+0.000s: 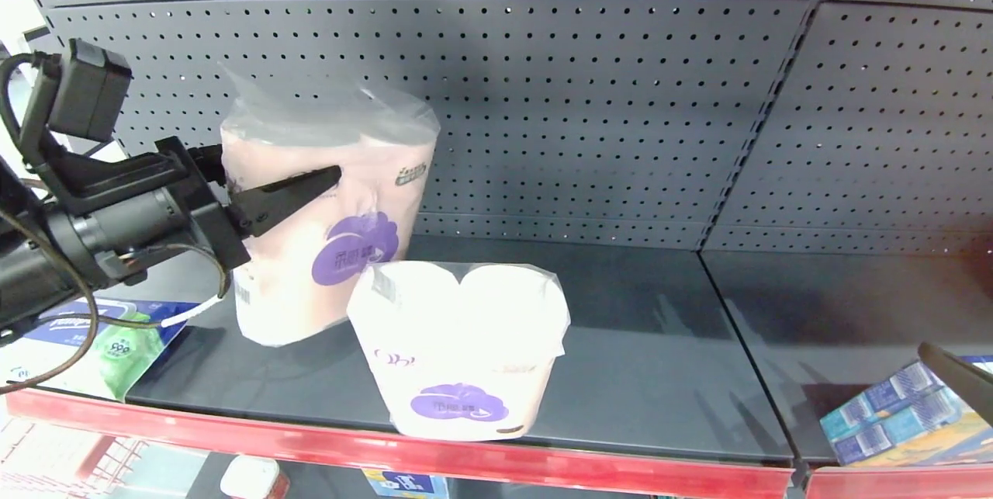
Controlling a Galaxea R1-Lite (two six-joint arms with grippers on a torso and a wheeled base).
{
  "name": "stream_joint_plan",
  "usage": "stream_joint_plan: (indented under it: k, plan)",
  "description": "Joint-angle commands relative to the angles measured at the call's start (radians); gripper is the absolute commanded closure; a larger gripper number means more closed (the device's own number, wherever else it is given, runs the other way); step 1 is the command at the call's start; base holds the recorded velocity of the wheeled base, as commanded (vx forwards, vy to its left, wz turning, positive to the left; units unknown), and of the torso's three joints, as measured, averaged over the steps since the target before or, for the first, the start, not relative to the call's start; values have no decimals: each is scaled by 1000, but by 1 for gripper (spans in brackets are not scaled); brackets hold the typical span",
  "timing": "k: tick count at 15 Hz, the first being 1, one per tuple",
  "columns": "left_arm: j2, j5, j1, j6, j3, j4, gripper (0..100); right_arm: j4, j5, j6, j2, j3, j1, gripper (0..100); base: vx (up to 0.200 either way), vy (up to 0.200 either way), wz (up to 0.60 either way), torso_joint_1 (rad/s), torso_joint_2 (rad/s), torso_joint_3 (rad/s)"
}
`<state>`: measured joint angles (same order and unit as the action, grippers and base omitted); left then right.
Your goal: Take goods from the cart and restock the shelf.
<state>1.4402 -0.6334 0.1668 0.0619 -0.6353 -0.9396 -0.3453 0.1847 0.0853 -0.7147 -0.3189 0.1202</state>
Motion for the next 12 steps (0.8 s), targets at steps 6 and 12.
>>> stream_joint_plan:
  k: [6,12]
  plan:
    - [206,-164,-21,-165,-18,-275,100,-1,6,1,-39,-6,1,0,0,0,0,0,0,0]
    - [374,-278,-21,-169,-53,-469,100,0,13,1,-48,-19,1,0,0,0,0,0,0,0]
